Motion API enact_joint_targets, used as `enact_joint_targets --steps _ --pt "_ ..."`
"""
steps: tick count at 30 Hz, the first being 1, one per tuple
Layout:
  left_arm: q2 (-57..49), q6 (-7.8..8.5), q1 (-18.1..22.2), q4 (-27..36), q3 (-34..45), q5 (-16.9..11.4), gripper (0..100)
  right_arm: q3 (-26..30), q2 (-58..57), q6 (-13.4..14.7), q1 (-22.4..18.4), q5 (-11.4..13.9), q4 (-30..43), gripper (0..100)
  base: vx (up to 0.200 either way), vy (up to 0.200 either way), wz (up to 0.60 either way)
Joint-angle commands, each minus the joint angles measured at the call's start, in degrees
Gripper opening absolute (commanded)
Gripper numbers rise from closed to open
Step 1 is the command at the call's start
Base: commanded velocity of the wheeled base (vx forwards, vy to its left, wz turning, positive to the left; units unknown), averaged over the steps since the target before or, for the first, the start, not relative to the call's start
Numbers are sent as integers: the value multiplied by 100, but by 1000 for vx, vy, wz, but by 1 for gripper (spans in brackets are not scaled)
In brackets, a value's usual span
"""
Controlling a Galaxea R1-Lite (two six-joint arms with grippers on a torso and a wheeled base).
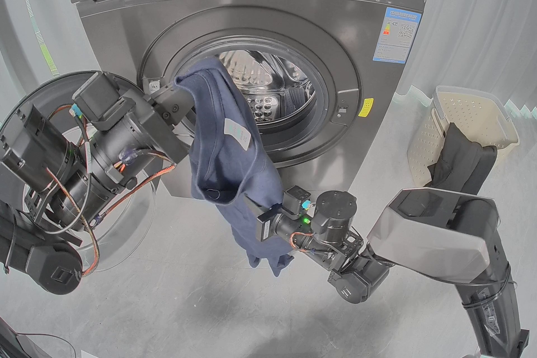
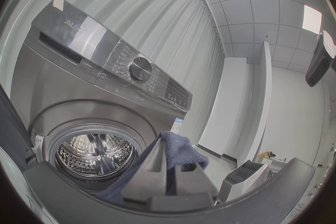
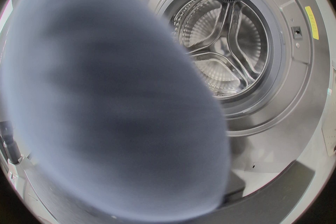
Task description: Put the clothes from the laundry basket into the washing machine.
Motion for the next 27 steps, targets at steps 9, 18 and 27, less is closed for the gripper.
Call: enact_joint_targets --steps 9,18,27 --pt "708 40 1004 51 186 -80 0 1210 -1922 2 -462 -36 64 0 0 0 0" --pt "1157 304 968 -37 572 -98 0 1289 -2160 169 -805 -159 -155 0 0 0 0" --pt "1842 779 784 -177 1091 -247 0 1939 -2819 459 -761 -317 -472 0 0 0 0"
